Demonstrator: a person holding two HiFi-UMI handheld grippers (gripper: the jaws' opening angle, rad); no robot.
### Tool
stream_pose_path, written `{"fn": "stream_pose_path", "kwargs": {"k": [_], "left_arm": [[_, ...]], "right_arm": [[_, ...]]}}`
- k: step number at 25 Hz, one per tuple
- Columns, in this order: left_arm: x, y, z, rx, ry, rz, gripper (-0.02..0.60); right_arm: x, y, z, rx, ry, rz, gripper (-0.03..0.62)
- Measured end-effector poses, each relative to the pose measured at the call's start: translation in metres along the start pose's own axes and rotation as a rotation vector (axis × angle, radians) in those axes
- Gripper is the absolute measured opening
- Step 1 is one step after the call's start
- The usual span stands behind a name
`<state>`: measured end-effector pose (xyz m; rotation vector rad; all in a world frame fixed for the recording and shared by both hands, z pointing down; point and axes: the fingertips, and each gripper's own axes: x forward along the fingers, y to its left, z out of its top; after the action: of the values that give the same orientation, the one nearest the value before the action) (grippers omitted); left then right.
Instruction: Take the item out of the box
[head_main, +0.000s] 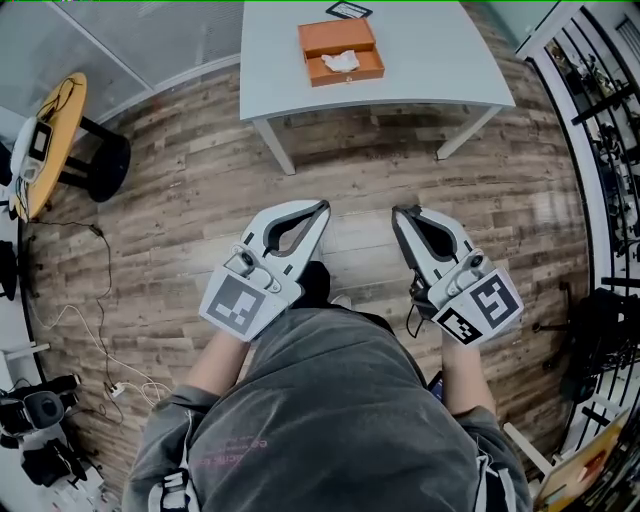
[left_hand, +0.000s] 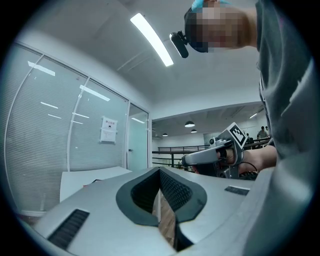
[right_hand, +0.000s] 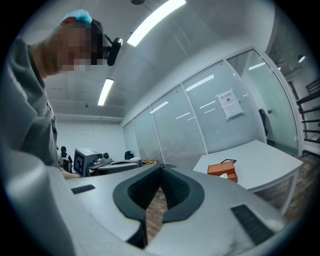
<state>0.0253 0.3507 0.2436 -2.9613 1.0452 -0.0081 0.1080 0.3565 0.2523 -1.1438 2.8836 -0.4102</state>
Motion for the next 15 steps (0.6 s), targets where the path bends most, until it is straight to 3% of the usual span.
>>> {"fn": "stream_pose_path", "kwargs": {"k": [15], "left_arm": [[0.048, 0.096, -0.012, -0.035, 0.028, -0.026, 0.009]], "right_arm": [[0.085, -0.061, 0.010, 0.036, 0.028, -0.034, 0.005]]}}
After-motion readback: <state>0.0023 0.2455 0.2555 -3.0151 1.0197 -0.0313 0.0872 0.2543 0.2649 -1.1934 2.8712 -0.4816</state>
